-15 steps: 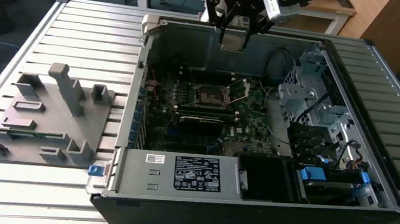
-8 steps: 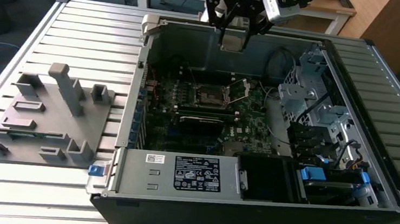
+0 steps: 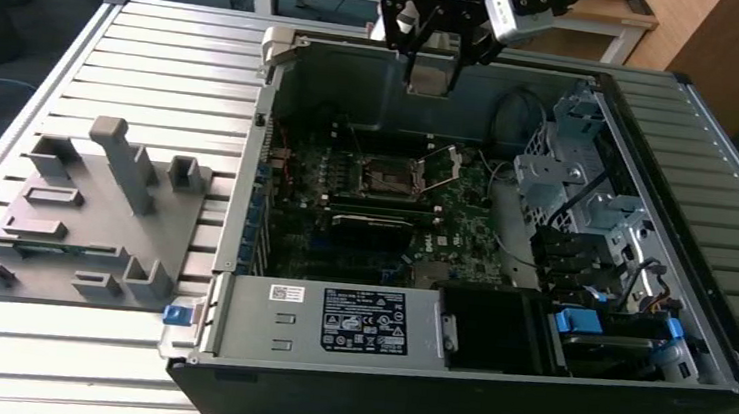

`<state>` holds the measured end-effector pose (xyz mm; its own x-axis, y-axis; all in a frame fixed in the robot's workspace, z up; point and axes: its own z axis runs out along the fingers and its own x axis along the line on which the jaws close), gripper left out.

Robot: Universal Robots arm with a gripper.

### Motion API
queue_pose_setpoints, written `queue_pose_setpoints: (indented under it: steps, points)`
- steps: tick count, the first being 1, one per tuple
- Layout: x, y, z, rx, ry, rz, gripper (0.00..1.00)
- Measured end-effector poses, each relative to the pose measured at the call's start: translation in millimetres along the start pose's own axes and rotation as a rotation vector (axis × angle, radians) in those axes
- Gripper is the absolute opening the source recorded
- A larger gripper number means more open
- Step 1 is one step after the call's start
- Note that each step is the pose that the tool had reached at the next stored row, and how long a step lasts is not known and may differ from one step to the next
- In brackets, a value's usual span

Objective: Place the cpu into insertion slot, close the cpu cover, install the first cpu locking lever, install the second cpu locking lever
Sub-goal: 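Place the cpu into insertion slot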

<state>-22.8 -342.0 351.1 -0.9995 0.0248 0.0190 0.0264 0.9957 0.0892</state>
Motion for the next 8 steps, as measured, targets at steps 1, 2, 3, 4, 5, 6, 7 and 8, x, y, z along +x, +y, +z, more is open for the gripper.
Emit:
queue_pose_setpoints:
  steps: [1, 2, 3, 4, 5, 6, 7, 8]
  points:
    - [0.0, 0.0, 0.1, -0.0001, 0.0000, 0.000, 0.54]
    - [0.0, 0.0, 0.2, -0.0001, 0.0000, 0.000, 0.54]
    - [0.0, 0.0, 0.2, -0.0001, -0.0001, 0.000, 0.54]
    - [0.0, 0.0, 0.4, -0.0002, -0.0001, 0.000, 0.54]
    - [0.0, 0.0, 0.7, -0.0003, -0.0001, 0.000, 0.54]
    - [0.0, -0.1, 1.1, -0.0004, -0.0002, 0.000, 0.54]
    - [0.0, -0.1, 1.4, -0.0002, -0.0001, 0.000, 0.54]
    - [0.0, -0.2, 1.8, -0.0002, -0.0001, 0.000, 0.54]
